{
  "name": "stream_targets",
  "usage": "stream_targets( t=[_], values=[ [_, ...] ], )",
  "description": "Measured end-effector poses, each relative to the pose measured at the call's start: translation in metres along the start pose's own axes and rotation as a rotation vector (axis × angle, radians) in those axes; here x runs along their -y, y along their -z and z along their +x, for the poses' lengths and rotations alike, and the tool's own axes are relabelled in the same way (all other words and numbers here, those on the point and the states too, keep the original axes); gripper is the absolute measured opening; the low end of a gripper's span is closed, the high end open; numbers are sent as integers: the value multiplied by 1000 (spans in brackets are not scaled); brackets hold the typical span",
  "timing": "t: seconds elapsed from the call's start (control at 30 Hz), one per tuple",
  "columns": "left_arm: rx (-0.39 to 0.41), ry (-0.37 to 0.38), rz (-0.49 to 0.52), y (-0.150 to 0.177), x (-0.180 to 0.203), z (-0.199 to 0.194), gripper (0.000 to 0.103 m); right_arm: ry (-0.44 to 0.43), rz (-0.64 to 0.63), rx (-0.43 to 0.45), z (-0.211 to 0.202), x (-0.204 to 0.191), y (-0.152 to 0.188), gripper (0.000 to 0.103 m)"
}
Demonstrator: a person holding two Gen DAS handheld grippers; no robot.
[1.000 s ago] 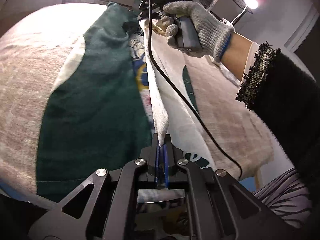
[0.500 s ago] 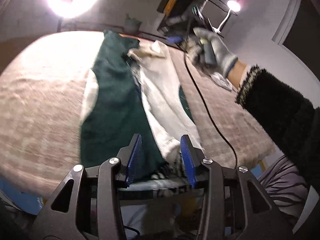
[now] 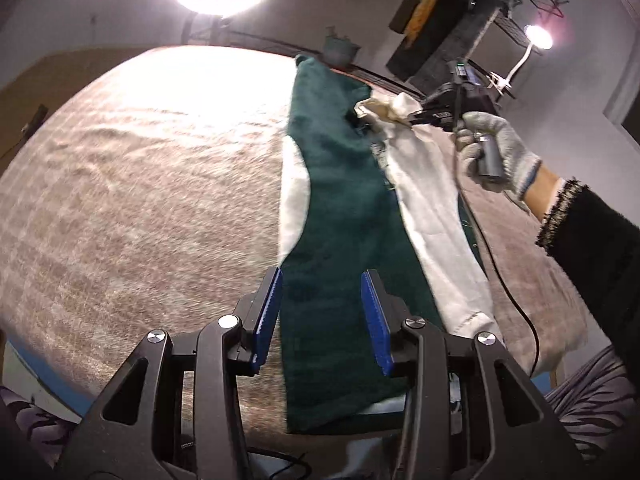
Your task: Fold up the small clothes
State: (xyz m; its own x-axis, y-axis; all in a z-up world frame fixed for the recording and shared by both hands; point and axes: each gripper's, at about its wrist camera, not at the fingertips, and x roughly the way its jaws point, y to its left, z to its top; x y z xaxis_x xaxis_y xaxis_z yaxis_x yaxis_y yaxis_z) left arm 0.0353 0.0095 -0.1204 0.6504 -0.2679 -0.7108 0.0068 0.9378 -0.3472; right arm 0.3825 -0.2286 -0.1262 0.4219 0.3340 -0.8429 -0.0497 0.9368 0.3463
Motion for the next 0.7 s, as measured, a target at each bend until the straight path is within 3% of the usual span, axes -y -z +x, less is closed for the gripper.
stream_targets(
  t=[0.1, 0.2, 0.3, 0.33, 0.37, 0.4, 0.43, 0.53, 0.63, 0.67, 0.7],
  values=[
    [-12, 5, -39, 0, -9, 5, 40, -108, 41, 64, -16, -5, -10, 0],
    [-25, 3, -50, 0, -13, 9, 40, -144, 32, 102, -24, -21, -27, 0],
    [-26, 4, -73, -2, -16, 10, 40, -47, -23, 88, -14, -43, -44, 1],
    [-24, 3, -80, -3, -17, 9, 40, -15, -27, 73, -9, -45, -45, 9],
    [-22, 0, -89, -4, -19, 9, 40, 4, -32, 57, -6, -45, -43, 40],
    [-24, -4, -96, -5, -21, 10, 40, 22, -40, 52, -2, -45, -41, 58],
    [-27, -7, -102, -5, -24, 10, 40, 58, -52, 44, 2, -43, -37, 59],
    [-52, -5, -135, -4, -32, 16, 40, 123, -50, -6, 12, -27, -24, 56],
    [-74, 5, -165, -1, -38, 19, 40, 105, -15, -23, 15, -9, -14, 56],
    [-76, 6, -168, -1, -39, 20, 40, 92, -19, -21, 13, -9, -13, 49],
    [-76, 6, -169, -1, -39, 20, 40, 66, -27, -36, 13, -10, -13, 22]
  ],
)
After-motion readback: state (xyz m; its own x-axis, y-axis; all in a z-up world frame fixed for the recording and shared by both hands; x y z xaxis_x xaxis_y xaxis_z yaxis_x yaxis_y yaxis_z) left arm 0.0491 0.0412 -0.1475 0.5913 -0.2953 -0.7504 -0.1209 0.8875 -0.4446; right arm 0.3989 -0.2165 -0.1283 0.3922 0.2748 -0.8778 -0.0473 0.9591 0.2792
